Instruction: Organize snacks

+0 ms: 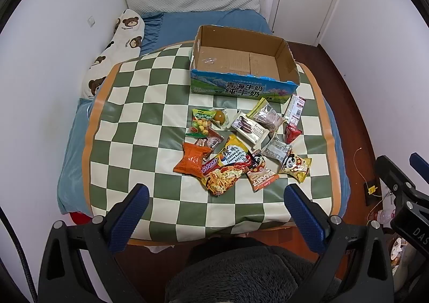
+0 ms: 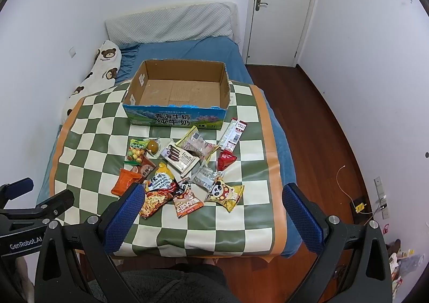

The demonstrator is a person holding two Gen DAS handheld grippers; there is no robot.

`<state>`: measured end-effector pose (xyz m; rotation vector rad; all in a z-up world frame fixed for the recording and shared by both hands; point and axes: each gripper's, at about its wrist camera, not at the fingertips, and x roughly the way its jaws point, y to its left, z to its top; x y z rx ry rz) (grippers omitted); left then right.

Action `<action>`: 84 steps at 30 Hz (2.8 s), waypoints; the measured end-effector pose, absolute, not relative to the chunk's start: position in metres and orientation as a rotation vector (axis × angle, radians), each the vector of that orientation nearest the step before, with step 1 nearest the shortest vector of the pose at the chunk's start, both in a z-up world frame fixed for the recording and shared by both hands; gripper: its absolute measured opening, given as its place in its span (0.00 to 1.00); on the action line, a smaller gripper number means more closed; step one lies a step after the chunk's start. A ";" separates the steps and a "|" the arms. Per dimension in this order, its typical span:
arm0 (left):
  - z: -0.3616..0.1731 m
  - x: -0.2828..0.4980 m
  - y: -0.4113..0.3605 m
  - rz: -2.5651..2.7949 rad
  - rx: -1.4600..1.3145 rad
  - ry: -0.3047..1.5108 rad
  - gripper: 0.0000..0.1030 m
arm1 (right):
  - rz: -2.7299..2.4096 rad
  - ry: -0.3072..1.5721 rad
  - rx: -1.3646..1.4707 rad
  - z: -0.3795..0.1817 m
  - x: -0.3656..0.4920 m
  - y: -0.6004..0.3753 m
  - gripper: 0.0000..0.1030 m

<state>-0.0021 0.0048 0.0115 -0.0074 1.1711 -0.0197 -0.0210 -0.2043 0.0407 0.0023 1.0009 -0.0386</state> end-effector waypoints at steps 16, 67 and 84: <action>0.009 -0.007 0.018 -0.022 -0.017 1.171 1.00 | -0.041 1.006 0.005 0.041 -0.022 -0.206 1.00; -0.315 0.127 -0.053 -0.412 0.674 1.470 0.99 | 0.009 1.454 0.054 -0.247 0.098 -0.229 0.99; -0.320 0.145 0.036 0.062 0.061 1.613 0.76 | 0.129 1.451 0.029 -0.271 0.144 -0.199 0.97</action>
